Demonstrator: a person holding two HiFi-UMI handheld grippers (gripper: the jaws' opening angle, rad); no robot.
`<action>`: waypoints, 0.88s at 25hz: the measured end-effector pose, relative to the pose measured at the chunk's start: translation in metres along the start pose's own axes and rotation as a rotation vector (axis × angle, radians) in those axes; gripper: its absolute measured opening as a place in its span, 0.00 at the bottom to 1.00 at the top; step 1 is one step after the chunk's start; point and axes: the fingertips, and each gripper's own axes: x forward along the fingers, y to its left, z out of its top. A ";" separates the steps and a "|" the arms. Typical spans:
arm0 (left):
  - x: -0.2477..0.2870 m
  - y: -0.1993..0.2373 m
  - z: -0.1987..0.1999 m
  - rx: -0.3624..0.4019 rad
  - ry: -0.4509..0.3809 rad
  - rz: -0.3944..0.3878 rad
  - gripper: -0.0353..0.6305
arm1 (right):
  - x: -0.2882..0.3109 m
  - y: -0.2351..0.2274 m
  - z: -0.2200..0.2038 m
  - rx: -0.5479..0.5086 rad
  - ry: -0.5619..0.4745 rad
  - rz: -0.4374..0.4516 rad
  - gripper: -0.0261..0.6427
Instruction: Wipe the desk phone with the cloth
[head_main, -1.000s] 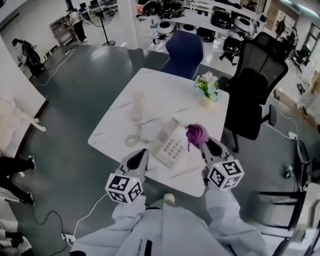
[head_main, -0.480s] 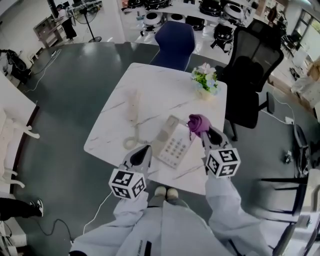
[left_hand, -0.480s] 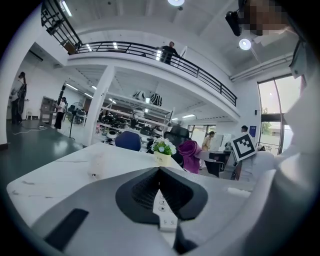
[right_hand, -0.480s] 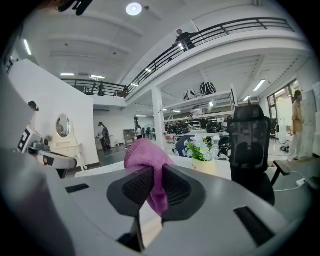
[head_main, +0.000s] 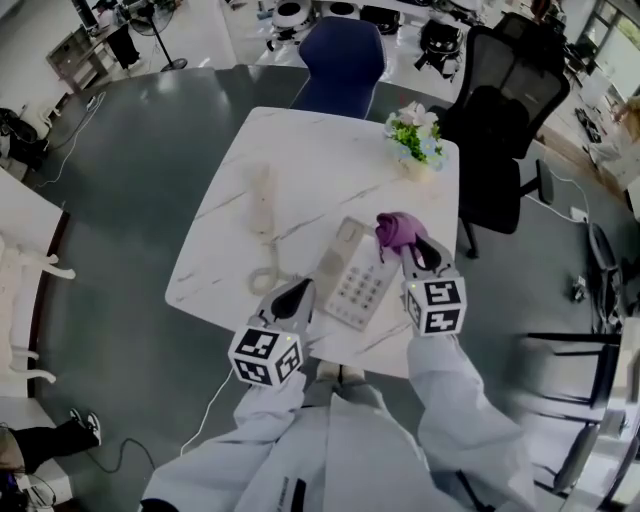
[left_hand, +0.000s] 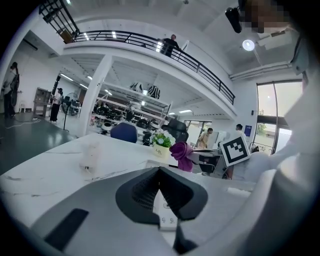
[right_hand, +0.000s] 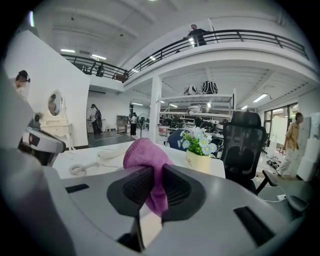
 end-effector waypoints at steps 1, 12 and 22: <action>0.002 0.001 -0.001 -0.002 0.004 -0.003 0.05 | 0.002 0.001 -0.003 -0.005 0.009 -0.002 0.09; 0.009 0.004 -0.012 -0.016 0.041 -0.047 0.05 | 0.012 0.019 -0.034 -0.008 0.073 0.028 0.09; 0.010 0.001 -0.014 -0.011 0.049 -0.076 0.05 | 0.009 0.026 -0.043 0.022 0.089 0.036 0.09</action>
